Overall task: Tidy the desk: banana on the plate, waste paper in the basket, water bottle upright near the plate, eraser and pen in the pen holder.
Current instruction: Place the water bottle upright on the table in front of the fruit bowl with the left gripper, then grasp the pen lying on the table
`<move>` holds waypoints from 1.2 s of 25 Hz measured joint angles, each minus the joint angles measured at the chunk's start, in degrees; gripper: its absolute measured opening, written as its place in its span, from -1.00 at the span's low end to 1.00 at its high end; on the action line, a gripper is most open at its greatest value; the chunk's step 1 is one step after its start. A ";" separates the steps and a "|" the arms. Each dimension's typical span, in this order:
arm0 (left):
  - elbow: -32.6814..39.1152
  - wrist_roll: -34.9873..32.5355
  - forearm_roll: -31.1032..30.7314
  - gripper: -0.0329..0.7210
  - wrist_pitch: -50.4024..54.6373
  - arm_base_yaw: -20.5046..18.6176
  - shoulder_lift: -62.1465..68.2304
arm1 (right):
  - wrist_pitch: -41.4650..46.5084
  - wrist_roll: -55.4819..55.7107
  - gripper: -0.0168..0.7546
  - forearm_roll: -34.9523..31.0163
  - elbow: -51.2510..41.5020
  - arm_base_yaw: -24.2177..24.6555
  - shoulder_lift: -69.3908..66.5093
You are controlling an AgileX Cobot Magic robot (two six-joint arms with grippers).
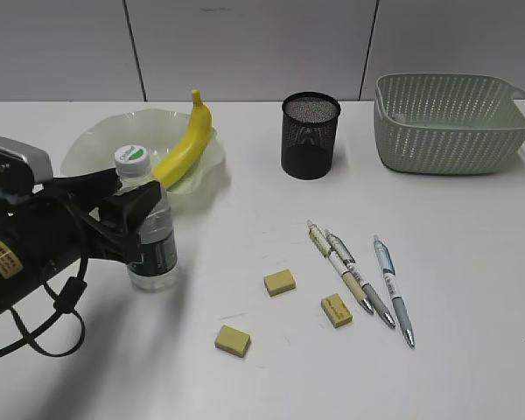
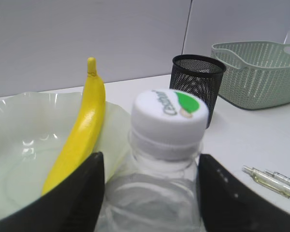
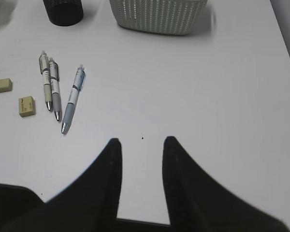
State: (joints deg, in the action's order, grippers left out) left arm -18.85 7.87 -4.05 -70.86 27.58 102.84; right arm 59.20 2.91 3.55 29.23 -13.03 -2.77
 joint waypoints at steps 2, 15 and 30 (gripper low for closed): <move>0.00 0.00 -0.25 0.32 0.68 0.00 -0.59 | 0.00 0.00 -0.32 0.00 0.00 0.00 0.00; 0.00 0.11 -1.75 0.49 1.27 0.00 -9.49 | 0.00 0.00 -0.32 0.00 0.00 0.00 0.00; -12.26 0.11 -1.05 0.03 72.97 0.00 -42.60 | 0.00 -0.05 -0.33 0.00 0.00 0.00 0.00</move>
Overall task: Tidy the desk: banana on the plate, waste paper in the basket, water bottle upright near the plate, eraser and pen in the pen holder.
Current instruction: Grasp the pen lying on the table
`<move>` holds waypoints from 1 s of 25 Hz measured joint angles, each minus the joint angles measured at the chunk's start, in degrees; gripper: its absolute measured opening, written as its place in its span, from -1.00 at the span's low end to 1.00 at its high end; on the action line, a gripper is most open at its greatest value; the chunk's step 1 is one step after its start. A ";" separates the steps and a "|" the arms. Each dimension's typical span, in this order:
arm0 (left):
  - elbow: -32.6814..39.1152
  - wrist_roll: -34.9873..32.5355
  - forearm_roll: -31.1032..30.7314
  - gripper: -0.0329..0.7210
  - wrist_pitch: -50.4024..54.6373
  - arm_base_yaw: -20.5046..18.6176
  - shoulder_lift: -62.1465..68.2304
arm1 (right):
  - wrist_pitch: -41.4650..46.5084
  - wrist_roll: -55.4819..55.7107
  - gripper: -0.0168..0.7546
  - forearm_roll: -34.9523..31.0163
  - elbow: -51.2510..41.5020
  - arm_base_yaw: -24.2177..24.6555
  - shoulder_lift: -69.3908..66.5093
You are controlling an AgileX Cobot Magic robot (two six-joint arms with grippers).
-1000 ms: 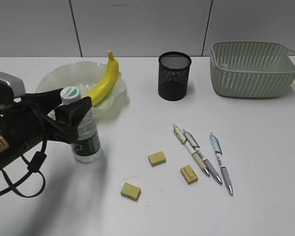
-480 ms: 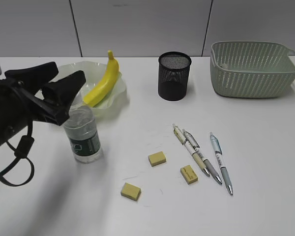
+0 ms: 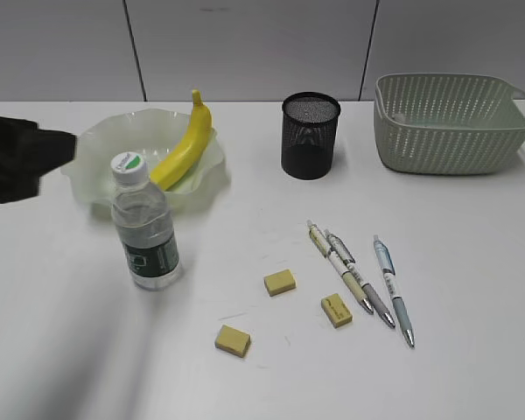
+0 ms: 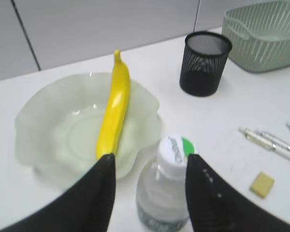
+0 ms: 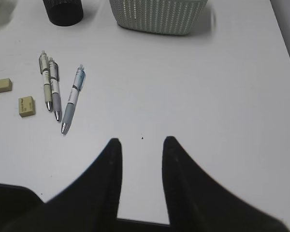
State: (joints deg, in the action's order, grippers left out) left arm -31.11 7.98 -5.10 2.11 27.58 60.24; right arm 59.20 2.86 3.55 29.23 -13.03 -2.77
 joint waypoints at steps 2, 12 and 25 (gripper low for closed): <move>-3.30 0.00 -2.01 0.01 14.75 0.00 -6.37 | 0.00 0.00 -0.33 0.00 0.00 0.00 0.00; -4.44 0.00 -4.10 0.00 55.21 0.00 -40.51 | 0.00 0.00 -0.33 0.00 0.00 0.00 0.00; 0.29 0.05 -3.15 -0.01 58.31 0.00 -54.90 | 0.00 0.00 -0.33 0.00 -0.06 0.00 0.00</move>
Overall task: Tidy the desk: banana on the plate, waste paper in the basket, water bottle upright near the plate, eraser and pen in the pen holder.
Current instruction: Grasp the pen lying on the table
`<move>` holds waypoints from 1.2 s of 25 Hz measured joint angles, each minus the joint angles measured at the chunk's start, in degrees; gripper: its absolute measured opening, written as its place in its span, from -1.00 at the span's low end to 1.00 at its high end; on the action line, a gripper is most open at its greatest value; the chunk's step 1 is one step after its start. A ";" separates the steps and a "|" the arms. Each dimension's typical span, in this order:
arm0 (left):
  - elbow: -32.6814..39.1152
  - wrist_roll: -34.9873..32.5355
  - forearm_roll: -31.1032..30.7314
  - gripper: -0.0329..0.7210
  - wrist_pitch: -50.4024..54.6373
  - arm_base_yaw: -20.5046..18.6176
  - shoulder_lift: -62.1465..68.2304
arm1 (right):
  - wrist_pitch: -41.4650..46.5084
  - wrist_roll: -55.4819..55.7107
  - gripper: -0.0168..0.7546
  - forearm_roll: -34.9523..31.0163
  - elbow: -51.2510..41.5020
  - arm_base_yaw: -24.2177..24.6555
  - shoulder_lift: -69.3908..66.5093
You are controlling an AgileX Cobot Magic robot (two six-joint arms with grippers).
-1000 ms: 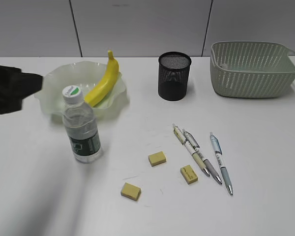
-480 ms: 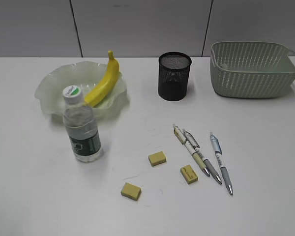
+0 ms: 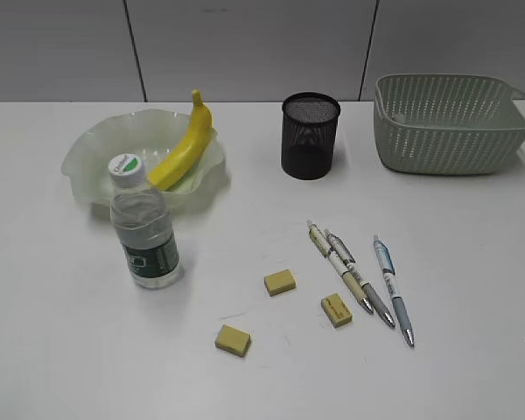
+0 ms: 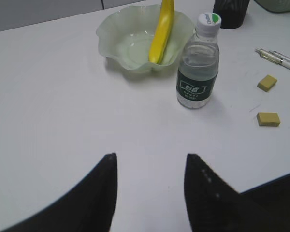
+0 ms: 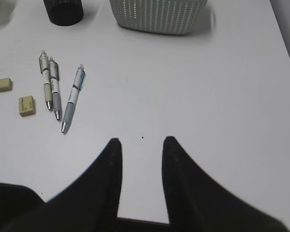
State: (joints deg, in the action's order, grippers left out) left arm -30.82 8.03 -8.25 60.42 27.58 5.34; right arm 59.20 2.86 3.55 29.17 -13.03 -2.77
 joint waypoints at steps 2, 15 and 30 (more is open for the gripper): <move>0.00 0.00 0.00 -0.01 0.00 0.00 0.00 | 0.00 0.00 -0.33 0.00 0.00 0.00 0.00; 0.00 0.00 -0.21 -0.01 0.00 -7.35 -5.53 | -9.41 -6.96 -0.33 -6.81 4.20 0.00 -19.59; 0.00 0.00 -0.26 -0.01 0.00 -9.31 -5.68 | -24.41 -9.61 -0.06 -12.25 21.20 -0.59 -84.95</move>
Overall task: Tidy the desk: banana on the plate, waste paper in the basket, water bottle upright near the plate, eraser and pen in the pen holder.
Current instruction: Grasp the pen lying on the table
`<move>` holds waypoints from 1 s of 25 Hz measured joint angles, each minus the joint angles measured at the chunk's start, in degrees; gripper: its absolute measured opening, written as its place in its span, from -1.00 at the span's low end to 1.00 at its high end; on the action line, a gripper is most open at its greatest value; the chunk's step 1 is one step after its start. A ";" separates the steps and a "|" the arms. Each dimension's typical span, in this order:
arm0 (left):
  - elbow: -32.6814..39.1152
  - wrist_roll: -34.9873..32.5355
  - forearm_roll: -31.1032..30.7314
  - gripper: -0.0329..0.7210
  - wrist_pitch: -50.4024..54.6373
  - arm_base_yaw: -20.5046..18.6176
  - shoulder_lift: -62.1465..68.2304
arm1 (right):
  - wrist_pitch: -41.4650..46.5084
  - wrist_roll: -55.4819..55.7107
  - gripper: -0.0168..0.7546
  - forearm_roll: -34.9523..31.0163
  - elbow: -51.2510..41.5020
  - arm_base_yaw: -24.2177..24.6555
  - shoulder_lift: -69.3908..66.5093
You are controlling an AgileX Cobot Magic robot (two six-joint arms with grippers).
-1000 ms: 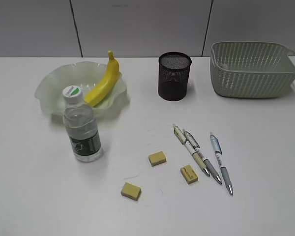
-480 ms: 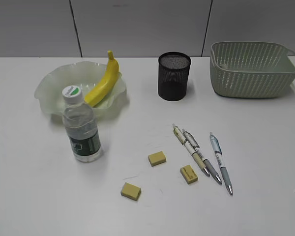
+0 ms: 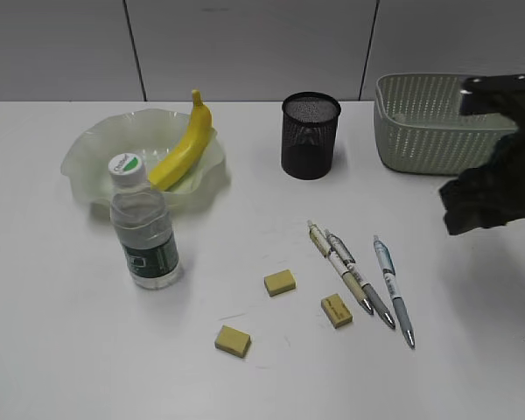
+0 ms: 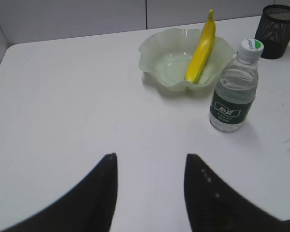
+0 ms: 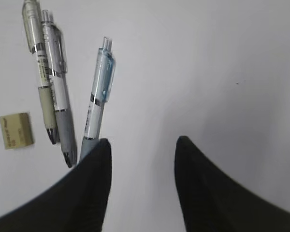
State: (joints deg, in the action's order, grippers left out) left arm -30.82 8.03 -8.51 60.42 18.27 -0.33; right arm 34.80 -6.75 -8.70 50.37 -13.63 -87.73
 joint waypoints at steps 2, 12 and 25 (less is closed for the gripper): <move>0.00 0.00 0.00 -0.01 0.00 0.00 0.00 | 0.76 0.32 -0.02 -0.04 4.04 -1.76 -6.41; 0.00 0.00 0.00 -0.09 0.00 0.00 0.00 | 3.35 10.38 0.00 3.01 18.13 -8.06 -25.91; 0.00 0.00 0.00 -0.10 0.00 0.00 0.00 | 3.99 12.31 -0.55 4.17 20.02 -8.06 -30.96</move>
State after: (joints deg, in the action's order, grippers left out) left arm -30.82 8.03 -8.51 60.42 18.27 -0.33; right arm 38.79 5.57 -4.53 70.40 -21.69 -118.68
